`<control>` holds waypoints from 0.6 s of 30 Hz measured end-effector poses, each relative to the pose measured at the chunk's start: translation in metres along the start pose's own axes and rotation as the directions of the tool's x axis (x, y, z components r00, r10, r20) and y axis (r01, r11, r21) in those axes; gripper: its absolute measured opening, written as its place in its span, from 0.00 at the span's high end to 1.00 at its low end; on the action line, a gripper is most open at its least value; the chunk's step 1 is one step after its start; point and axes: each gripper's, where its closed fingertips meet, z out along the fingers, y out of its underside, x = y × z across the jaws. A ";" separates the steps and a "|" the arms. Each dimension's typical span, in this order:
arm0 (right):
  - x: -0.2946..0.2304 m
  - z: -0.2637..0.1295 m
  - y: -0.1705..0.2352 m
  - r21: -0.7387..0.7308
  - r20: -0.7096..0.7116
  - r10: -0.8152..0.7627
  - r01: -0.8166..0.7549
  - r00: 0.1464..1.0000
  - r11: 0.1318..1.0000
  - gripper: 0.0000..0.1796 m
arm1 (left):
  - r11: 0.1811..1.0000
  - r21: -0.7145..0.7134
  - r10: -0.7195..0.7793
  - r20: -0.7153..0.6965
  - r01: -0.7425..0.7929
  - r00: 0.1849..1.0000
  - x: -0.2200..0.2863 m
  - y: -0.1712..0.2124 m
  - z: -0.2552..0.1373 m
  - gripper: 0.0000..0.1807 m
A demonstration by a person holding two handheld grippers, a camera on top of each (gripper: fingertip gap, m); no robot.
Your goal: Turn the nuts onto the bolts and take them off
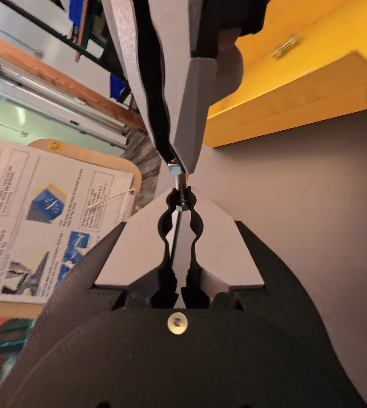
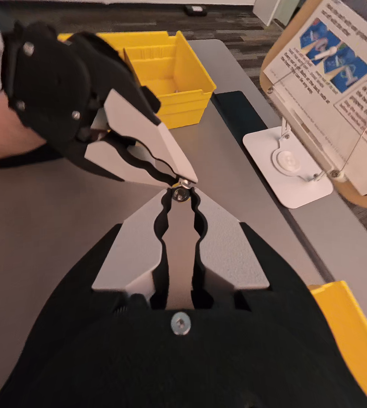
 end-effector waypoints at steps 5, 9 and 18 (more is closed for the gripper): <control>0.009 0.005 -0.009 0.066 0.056 0.302 -0.305 0.952 0.950 0.91 | 0.998 -0.059 0.031 0.115 -0.024 0.993 -0.016 0.008 0.000 0.96; 0.012 0.008 -0.011 0.085 0.123 0.442 -0.453 0.889 0.888 0.91 | 0.996 -0.079 0.050 0.142 -0.039 0.989 -0.021 0.011 0.000 0.96; 0.014 0.012 -0.008 0.065 0.189 0.550 -0.569 0.814 0.820 0.91 | 0.995 -0.098 0.050 0.135 -0.037 0.990 -0.019 0.016 0.003 0.96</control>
